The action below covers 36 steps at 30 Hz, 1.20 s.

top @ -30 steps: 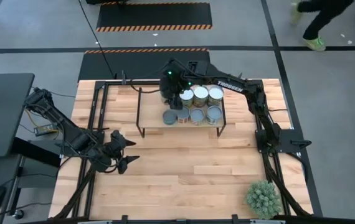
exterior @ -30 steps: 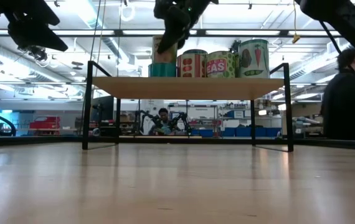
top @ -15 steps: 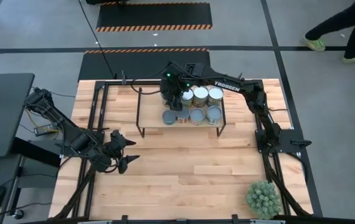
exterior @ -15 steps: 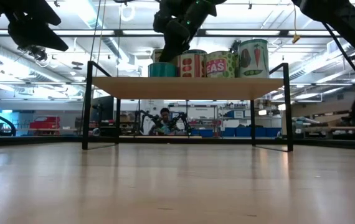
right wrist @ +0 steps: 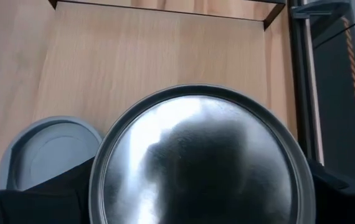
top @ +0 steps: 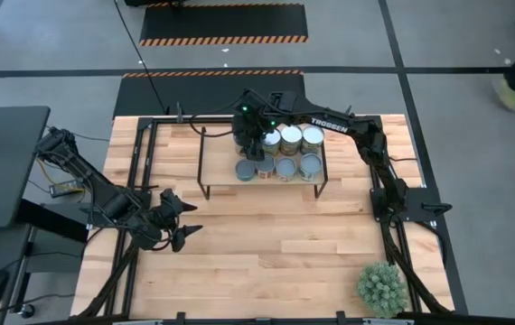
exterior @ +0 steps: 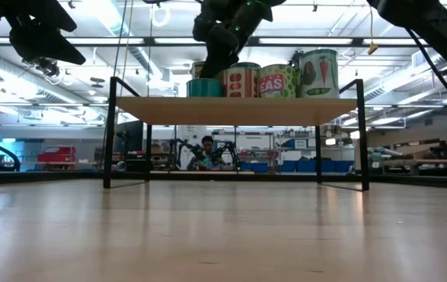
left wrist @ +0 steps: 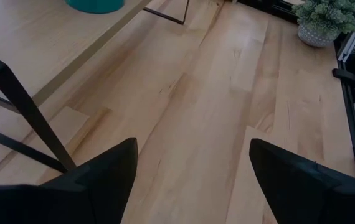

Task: Pick and place cans onto a shelf
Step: Put the canned oranges on the shelf, then return to Home Position

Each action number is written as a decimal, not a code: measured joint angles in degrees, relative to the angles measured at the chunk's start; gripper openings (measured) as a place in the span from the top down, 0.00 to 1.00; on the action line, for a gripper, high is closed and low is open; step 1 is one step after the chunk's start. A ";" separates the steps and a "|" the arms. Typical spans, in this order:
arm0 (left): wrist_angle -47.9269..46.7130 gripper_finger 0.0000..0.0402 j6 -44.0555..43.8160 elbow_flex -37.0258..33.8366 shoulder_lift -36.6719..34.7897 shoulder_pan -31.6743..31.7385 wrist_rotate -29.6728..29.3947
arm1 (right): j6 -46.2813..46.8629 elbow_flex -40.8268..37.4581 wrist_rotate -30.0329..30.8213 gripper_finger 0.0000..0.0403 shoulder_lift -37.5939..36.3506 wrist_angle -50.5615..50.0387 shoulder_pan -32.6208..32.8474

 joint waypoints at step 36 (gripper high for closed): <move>0.05 0.22 -0.02 0.00 -0.02 0.00 -0.14 | 6.81 6.99 0.26 0.01 -2.05 -2.35 0.03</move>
